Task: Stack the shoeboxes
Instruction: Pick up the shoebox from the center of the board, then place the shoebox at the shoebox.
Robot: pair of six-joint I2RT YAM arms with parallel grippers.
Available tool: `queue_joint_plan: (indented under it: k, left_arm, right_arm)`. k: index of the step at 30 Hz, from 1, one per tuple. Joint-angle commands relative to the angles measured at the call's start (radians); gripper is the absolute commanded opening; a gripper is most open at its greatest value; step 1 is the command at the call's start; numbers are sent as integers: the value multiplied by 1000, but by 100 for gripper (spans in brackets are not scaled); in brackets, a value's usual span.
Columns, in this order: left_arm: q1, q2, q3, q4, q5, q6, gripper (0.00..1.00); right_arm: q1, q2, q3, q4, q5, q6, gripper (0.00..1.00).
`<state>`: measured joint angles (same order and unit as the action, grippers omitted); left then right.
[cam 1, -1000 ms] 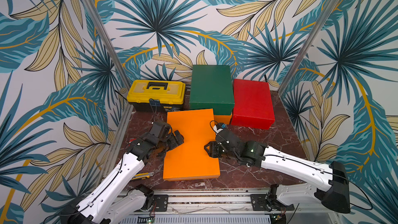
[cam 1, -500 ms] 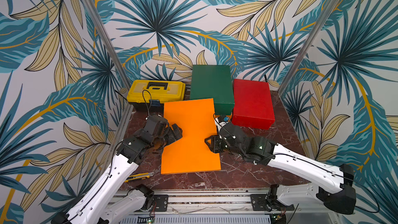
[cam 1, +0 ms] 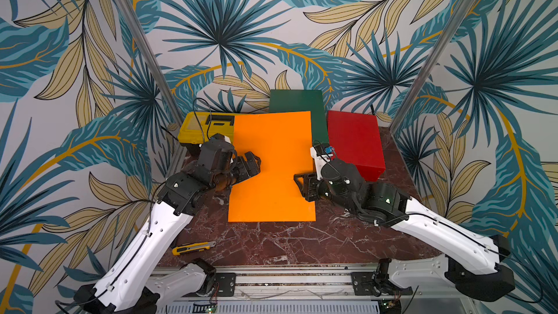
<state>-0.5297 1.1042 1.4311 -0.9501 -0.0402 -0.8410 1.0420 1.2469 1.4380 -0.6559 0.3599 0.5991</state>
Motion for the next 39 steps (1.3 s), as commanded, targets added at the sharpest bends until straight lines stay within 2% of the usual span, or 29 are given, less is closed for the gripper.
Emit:
queue_joint_plan:
  k: [1, 8, 13, 25, 33, 39]
  left_arm:
    - [-53, 48, 103, 206, 181, 6, 98]
    - [-55, 149, 271, 208, 143, 56, 98]
    - [-54, 259, 409, 208, 138, 99, 99]
    - [-38, 590, 810, 205, 136, 198, 99]
    - [33, 825, 1073, 206, 183, 189, 100]
    - [70, 1034, 1285, 235, 273, 149, 100]
  right_arm:
    - [29, 50, 31, 101, -174, -140, 43]
    - [-34, 95, 131, 91, -216, -184, 43]
    - [-117, 132, 191, 91, -286, -190, 44]
    - [-328, 264, 386, 63, -420, -206, 43]
    - [-475, 407, 554, 65, -533, -201, 43]
    - [-590, 533, 669, 97, -637, -165, 43]
